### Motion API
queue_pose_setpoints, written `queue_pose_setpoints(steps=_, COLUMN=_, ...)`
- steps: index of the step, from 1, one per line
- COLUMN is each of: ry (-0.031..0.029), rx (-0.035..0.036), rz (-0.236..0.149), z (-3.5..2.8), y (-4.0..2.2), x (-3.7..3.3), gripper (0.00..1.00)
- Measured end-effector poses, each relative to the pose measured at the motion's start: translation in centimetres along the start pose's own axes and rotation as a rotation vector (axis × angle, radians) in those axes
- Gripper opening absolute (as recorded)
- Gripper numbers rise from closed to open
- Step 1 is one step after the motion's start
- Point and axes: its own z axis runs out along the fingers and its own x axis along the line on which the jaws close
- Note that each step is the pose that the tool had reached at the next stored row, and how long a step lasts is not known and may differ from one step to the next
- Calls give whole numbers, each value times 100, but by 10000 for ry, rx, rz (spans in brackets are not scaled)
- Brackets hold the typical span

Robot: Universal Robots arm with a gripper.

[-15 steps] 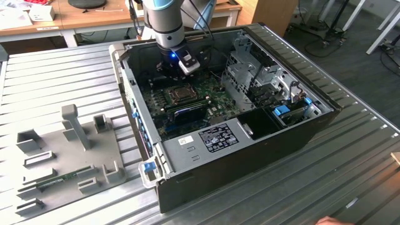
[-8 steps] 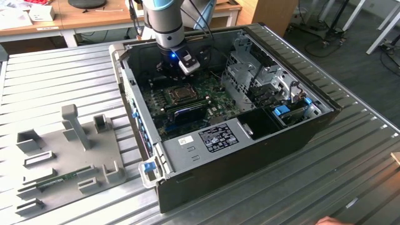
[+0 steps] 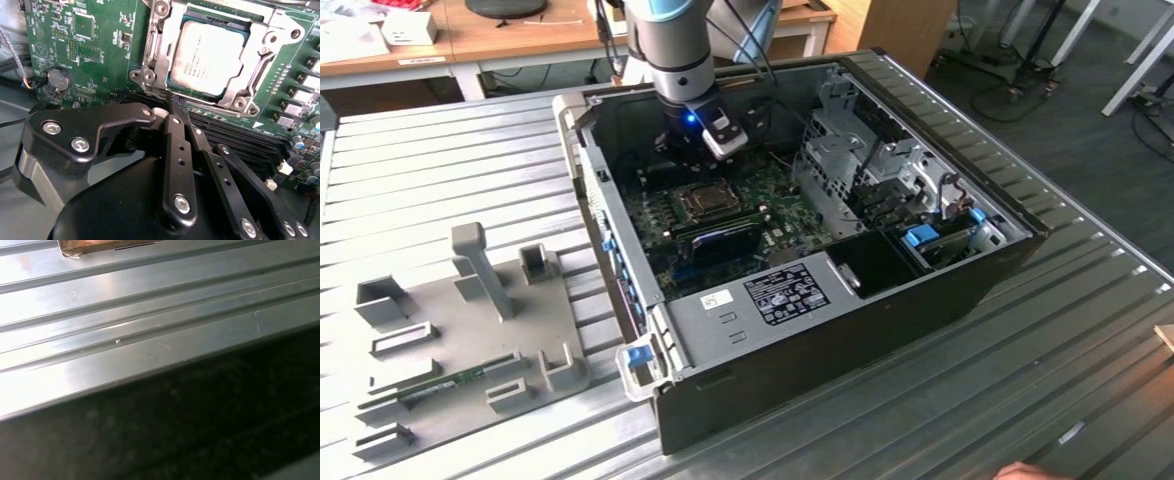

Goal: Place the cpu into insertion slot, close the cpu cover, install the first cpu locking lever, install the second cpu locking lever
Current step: 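Install the first cpu locking lever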

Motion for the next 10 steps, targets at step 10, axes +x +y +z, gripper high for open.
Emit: queue_pose_setpoints(steps=10, ry=0, rx=-1, rz=0, z=11, y=13, x=-41, gripper=10)
